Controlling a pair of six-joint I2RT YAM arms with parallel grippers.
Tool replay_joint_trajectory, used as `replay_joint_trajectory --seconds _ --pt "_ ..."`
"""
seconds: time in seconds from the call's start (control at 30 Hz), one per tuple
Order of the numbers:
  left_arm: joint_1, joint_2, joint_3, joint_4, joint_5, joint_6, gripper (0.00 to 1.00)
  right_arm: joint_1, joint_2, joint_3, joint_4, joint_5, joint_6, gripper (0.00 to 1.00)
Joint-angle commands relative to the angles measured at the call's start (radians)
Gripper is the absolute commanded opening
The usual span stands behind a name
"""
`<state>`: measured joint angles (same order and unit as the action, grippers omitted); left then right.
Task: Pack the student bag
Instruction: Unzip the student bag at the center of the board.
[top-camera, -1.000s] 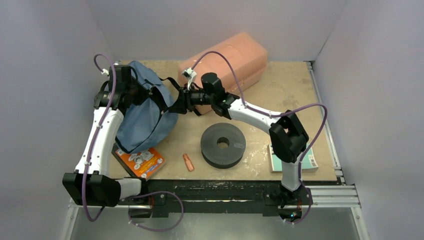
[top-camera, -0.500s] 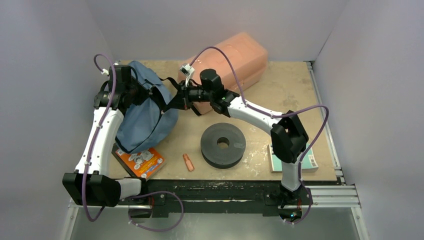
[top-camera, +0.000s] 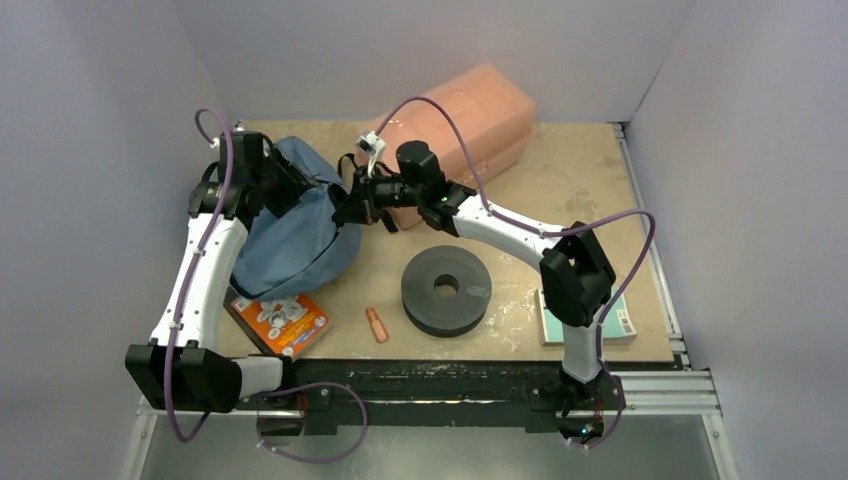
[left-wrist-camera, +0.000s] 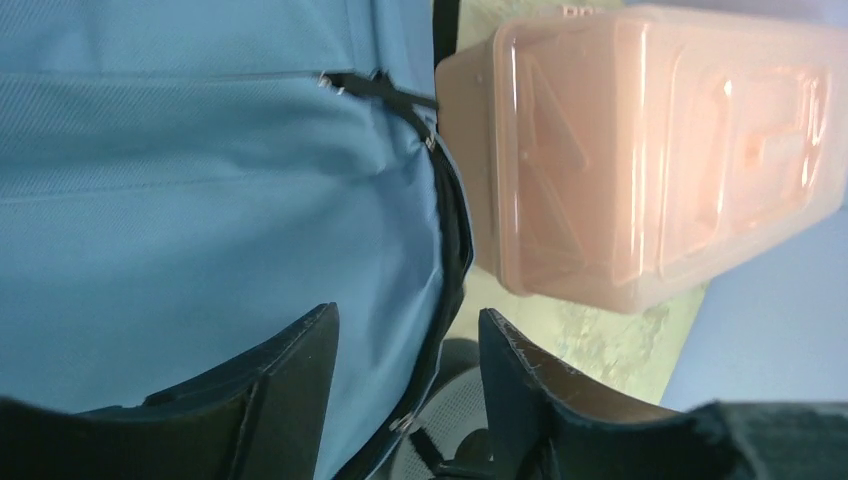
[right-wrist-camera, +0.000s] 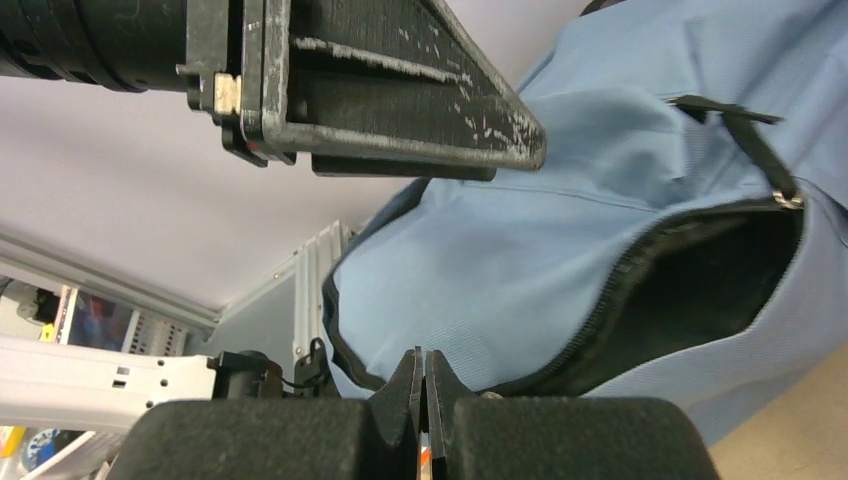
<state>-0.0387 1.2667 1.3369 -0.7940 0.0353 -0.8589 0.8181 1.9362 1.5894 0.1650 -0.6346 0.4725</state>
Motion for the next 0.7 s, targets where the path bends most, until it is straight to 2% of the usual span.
replay_joint_trajectory --seconds 0.0,0.17,0.37,0.47,0.67 --pt "0.005 -0.024 -0.035 -0.023 0.096 0.114 0.55 0.006 -0.053 0.031 0.06 -0.038 0.04 0.0" --pt "0.003 -0.033 -0.095 0.002 0.106 0.191 0.62 0.006 -0.042 0.074 0.054 -0.052 0.042 0.0" --pt "-0.015 0.11 0.006 0.026 0.18 0.245 0.64 0.006 -0.052 0.098 0.026 -0.072 -0.008 0.0" --pt "-0.057 0.173 0.077 -0.022 0.137 0.276 0.64 0.006 -0.052 0.095 0.011 -0.073 -0.039 0.0" --pt "-0.13 0.193 0.072 0.015 0.048 0.289 0.63 0.006 -0.036 0.118 -0.029 -0.08 -0.089 0.0"
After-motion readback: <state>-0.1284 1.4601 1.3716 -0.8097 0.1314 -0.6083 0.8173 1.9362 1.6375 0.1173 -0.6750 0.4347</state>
